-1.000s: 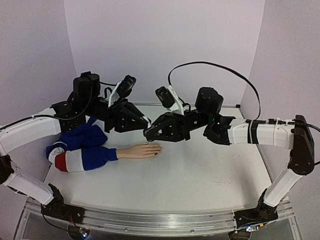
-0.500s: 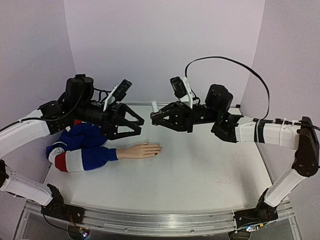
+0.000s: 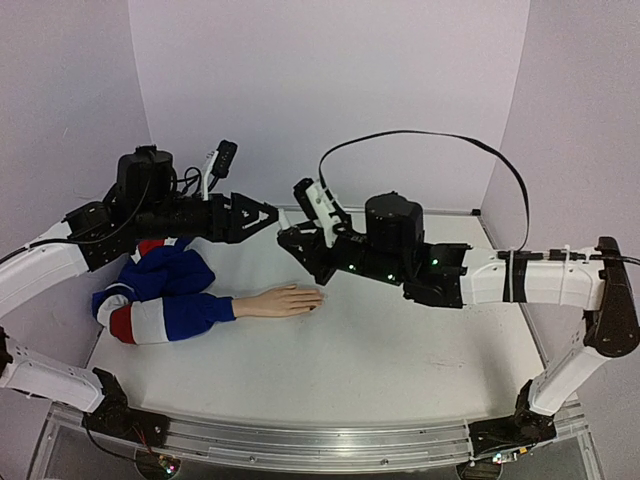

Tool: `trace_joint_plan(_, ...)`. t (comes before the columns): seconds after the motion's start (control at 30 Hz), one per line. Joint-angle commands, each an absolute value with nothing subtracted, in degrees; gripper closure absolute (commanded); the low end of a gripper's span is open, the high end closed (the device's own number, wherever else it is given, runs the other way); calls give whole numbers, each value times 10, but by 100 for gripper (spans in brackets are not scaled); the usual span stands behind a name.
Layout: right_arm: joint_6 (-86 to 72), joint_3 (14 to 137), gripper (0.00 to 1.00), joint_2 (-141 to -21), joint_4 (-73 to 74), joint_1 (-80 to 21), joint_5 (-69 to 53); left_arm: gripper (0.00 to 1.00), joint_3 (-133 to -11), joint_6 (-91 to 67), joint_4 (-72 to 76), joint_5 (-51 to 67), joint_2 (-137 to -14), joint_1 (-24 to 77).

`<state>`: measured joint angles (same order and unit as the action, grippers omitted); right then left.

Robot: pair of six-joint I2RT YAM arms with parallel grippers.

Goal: Paint the nails

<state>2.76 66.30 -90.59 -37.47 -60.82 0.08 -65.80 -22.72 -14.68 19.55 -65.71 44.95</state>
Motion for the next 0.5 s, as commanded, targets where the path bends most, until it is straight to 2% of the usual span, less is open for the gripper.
trace_joint_plan(0.0,72,707,100,-924,-394,-622,113,23,-665,-281,-95,158,-670,448)
trace_joint_plan(0.17,72,708,100,-932,-402,-630,107,25,-661,-299,-80,156,-677,448)
trace_joint_plan(0.37,73,711,100,-938,-403,-631,106,23,-663,-316,-72,165,-695,448)
trace_joint_plan(0.47,73,712,100,-938,-405,-631,105,27,-664,-318,-68,171,-701,448)
